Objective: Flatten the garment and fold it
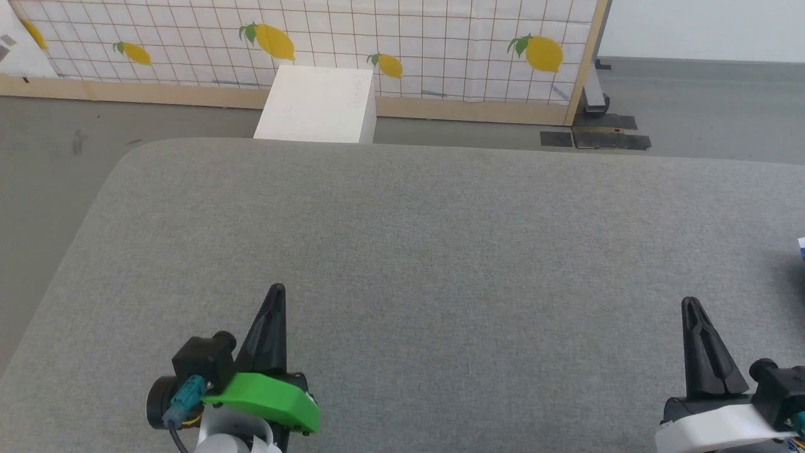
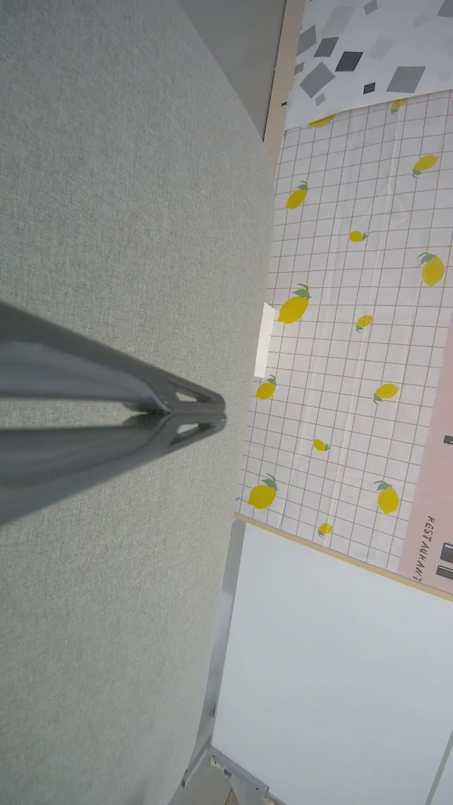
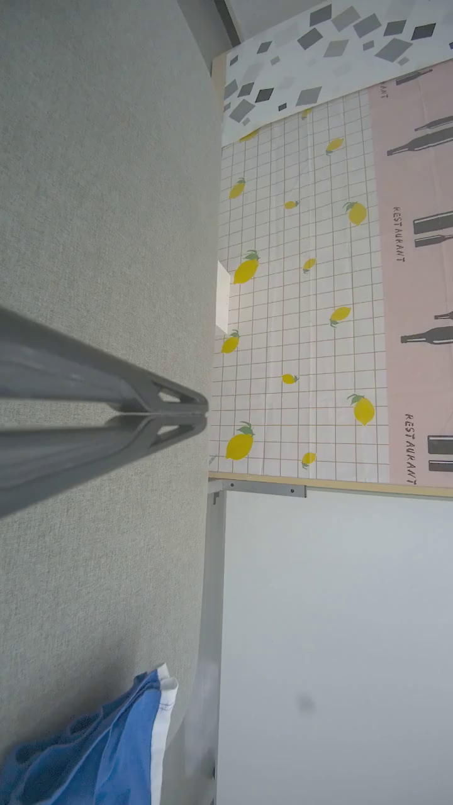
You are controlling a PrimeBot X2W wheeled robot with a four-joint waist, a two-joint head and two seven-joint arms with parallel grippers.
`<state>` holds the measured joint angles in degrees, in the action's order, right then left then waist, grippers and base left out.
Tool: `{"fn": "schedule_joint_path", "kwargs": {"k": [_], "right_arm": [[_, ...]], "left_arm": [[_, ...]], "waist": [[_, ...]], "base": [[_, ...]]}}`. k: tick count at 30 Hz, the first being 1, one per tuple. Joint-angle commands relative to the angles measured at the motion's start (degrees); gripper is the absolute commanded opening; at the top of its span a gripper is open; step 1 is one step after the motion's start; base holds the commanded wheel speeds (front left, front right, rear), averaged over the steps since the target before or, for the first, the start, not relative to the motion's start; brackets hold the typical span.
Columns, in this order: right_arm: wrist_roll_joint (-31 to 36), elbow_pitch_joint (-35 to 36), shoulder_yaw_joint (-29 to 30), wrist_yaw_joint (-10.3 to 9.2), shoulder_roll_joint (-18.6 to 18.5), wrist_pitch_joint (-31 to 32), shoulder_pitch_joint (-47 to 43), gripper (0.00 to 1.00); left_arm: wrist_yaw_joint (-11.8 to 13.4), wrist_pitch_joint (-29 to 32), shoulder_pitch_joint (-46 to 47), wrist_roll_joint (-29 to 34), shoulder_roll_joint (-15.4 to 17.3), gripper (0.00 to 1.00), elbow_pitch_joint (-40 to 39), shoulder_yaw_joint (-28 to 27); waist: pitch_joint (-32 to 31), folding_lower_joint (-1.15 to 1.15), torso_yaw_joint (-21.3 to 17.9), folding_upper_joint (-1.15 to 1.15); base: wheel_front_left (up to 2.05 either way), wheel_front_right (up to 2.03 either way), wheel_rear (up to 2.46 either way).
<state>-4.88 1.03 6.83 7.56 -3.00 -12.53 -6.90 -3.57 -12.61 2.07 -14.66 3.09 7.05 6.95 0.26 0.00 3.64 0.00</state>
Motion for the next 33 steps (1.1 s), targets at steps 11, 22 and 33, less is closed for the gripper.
{"fn": "schedule_joint_path", "kwargs": {"k": [11,22,33], "right_arm": [[0.9,-0.2,-0.9,-0.02,0.0,1.5,1.6,0.00],[1.4,-0.3,-1.6,-0.03,0.0,2.8,2.2,0.00],[1.8,-0.4,-2.3,-0.03,0.1,4.1,2.8,0.00]], "left_arm": [[0.6,1.6,-0.5,2.5,-0.1,0.00,-0.9,-0.9],[0.9,2.8,-0.7,3.9,-0.1,0.00,-1.6,-1.6],[1.3,4.1,-0.9,5.3,-0.1,0.00,-2.3,-2.3]], "waist": [[0.0,0.00,-0.4,0.00],[-0.1,0.00,-0.8,0.00],[-0.1,0.00,-1.1,0.00]], "base": [[0.00,0.00,0.00],[0.00,0.00,0.00],[0.00,0.00,0.00]]}}
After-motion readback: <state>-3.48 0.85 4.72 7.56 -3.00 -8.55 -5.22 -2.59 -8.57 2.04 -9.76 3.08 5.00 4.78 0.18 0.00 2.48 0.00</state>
